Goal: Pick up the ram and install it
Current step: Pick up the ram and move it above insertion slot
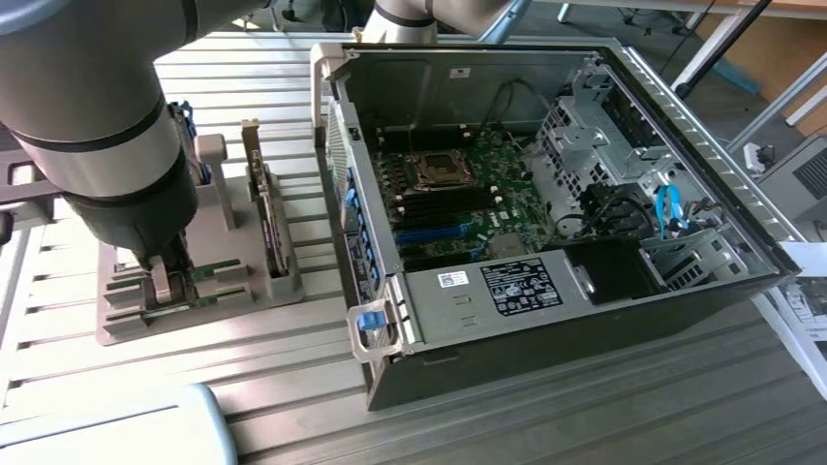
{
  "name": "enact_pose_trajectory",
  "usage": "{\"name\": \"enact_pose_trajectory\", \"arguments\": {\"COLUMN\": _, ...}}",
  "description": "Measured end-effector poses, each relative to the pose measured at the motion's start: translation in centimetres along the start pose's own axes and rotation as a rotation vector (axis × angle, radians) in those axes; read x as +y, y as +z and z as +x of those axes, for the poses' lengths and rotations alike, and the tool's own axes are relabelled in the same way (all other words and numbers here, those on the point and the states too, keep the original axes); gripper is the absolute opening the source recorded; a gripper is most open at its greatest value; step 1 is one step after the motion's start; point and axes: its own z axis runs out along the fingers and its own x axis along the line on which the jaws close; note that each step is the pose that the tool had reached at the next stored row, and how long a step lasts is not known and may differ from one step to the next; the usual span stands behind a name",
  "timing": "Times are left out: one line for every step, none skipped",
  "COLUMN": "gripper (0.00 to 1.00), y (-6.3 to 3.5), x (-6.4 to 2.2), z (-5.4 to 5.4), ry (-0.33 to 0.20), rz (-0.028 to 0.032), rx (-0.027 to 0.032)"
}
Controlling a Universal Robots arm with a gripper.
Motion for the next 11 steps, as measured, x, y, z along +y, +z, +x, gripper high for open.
{"name": "enact_pose_trajectory", "arguments": {"gripper": 0.36, "y": 0.20, "x": 0.01, "z": 0.1, "ry": -0.002, "rz": 0.0000, "rx": 0.0001}}
{"name": "enact_pose_trajectory", "arguments": {"gripper": 0.36, "y": 0.38, "x": 0.01, "z": 0.1, "ry": -0.004, "rz": -0.0001, "rx": 0.0001}}
{"name": "enact_pose_trajectory", "arguments": {"gripper": 0.36, "y": 0.57, "x": 0.02, "z": 0.2, "ry": -0.006, "rz": -0.0002, "rx": 0.0001}}
{"name": "enact_pose_trajectory", "arguments": {"gripper": 0.36, "y": 0.75, "x": 0.03, "z": 0.3, "ry": -0.009, "rz": -0.0003, "rx": 0.0002}}
{"name": "enact_pose_trajectory", "arguments": {"gripper": 0.36, "y": 0.92, "x": 0.03, "z": 0.3, "ry": -0.010, "rz": -0.0002, "rx": 0.0001}}
{"name": "enact_pose_trajectory", "arguments": {"gripper": 0.36, "y": 1.10, "x": 0.04, "z": 0.4, "ry": -0.012, "rz": -0.0004, "rx": 0.0002}}
{"name": "enact_pose_trajectory", "arguments": {"gripper": 0.36, "y": 1.29, "x": 0.04, "z": 0.5, "ry": -0.014, "rz": -0.0004, "rx": 0.0003}}
{"name": "enact_pose_trajectory", "arguments": {"gripper": 0.36, "y": 1.46, "x": 0.05, "z": 0.5, "ry": -0.016, "rz": -0.0006, "rx": 0.0003}}
{"name": "enact_pose_trajectory", "arguments": {"gripper": 0.36, "y": 1.64, "x": 0.06, "z": 0.6, "ry": -0.018, "rz": -0.0006, "rx": 0.0003}}
{"name": "enact_pose_trajectory", "arguments": {"gripper": 0.36, "y": 1.82, "x": 0.06, "z": 0.7, "ry": -0.020, "rz": -0.0006, "rx": 0.0003}}
{"name": "enact_pose_trajectory", "arguments": {"gripper": 0.36, "y": 2.02, "x": 0.07, "z": 0.8, "ry": -0.022, "rz": -0.0006, "rx": 0.0002}}
